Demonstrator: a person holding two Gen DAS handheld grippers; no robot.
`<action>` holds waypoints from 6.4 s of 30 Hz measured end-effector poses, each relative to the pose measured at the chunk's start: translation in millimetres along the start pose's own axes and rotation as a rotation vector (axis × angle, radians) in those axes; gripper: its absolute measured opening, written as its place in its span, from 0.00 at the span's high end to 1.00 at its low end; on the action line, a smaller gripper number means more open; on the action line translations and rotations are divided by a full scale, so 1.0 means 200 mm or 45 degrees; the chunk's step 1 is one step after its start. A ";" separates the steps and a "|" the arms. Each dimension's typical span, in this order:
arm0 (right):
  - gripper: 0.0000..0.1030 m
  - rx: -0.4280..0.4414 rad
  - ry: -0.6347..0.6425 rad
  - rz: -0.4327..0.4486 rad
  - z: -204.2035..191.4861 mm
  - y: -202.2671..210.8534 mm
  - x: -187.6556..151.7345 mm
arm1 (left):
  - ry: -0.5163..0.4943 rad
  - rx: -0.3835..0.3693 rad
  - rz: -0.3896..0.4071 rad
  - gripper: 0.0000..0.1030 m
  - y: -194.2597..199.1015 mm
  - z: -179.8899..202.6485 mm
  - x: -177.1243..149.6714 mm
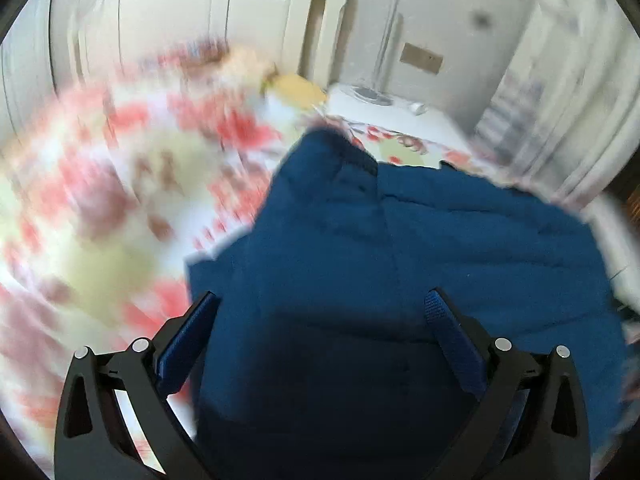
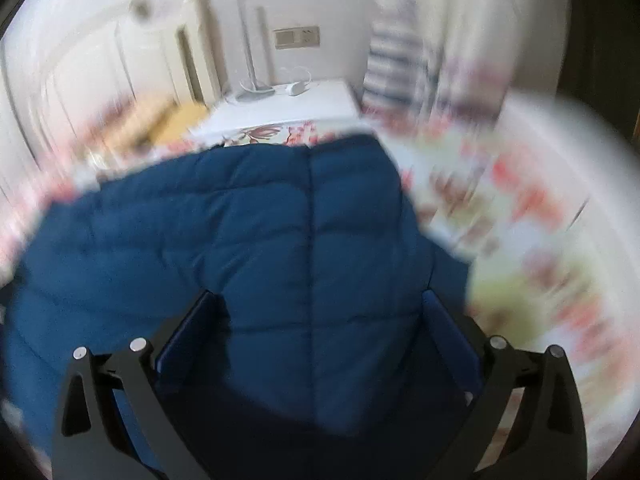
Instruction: Fold large clothes
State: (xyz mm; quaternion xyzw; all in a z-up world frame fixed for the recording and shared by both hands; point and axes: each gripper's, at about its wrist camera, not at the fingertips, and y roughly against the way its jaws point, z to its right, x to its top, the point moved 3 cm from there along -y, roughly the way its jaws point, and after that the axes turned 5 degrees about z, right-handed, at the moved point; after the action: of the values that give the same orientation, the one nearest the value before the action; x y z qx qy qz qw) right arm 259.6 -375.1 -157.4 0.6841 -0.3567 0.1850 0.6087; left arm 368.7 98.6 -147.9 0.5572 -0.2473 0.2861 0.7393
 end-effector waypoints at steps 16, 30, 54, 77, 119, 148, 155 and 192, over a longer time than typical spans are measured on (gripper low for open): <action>0.03 -0.114 0.028 0.005 -0.03 0.09 -0.01 | -0.065 0.134 0.024 0.04 0.04 0.05 -0.01; 0.02 0.042 0.483 0.123 -0.63 0.22 -0.30 | -0.383 0.275 0.287 0.05 0.39 0.49 -0.23; 0.02 0.013 0.509 0.091 -0.62 0.23 -0.35 | -0.491 0.095 0.121 0.04 0.21 0.63 -0.40; 0.03 -0.180 0.122 0.076 -0.03 0.37 -0.30 | -0.459 0.070 0.100 0.04 0.18 0.63 -0.38; 0.07 0.472 -0.440 -0.015 0.19 0.49 -0.56 | -0.239 0.150 0.082 0.04 0.38 0.15 -0.44; 0.76 0.523 -0.630 0.296 0.50 1.00 -0.73 | -0.620 -0.028 0.042 0.05 0.36 1.31 -0.24; 0.76 0.507 -0.592 0.290 0.50 1.01 -0.69 | -0.745 0.126 -0.194 0.04 -0.19 1.37 -0.17; 0.68 -0.410 1.772 0.427 -1.69 0.57 -1.16 | -0.049 -0.233 0.323 0.05 1.12 -0.27 -0.69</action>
State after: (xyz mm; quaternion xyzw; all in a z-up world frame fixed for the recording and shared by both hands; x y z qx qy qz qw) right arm 83.1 12.4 -172.9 0.2466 -0.0102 0.6128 0.7507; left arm 115.9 178.1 -102.5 0.4571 -0.3551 0.3427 0.7400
